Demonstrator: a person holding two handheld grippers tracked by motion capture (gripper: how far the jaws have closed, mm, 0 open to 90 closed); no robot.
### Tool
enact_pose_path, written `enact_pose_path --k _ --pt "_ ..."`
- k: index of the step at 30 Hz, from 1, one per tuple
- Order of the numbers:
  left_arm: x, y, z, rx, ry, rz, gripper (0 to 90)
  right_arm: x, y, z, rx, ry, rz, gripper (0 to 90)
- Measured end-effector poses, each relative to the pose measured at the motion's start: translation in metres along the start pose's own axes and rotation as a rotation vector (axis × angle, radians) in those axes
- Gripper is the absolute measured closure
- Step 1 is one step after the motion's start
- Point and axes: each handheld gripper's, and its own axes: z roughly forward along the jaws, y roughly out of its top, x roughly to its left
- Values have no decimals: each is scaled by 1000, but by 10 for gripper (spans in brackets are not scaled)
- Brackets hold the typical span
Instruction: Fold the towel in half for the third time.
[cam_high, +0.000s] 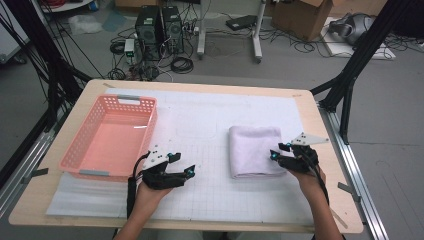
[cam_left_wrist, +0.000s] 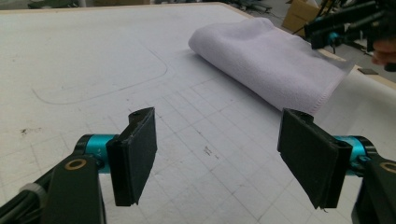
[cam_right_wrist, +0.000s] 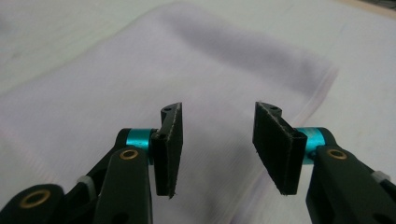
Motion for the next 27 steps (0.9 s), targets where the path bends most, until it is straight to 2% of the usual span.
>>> enact_pose_path --k 1,4,7,12,17,20,23,27 --pt "0 0 0 1 1 3 286 2 -4 -1 11 2 -15 531" --pt "0 0 0 4 1 2 276 4 -18 -1 62 4 -19 549" --pt "-1 0 0 5 5 -1 268 0 -29 -6 76 -5 4 546" --pt "0 0 0 6 8 -1 226 -1 -35 -20 41 0 39 527" --pt "1 0 -1 1 10 3 225 4 -38 -41 -12 -14 38 393" --pt "1 0 -2 -5 8 7 225 5 -43 -53 -33 -28 52 254" --pt "-1 0 -1 -10 4 9 225 5 -48 -63 -64 -25 59 213" --pt "-4 0 2 -3 -5 21 225 8 -51 -75 -92 -66 38 207"
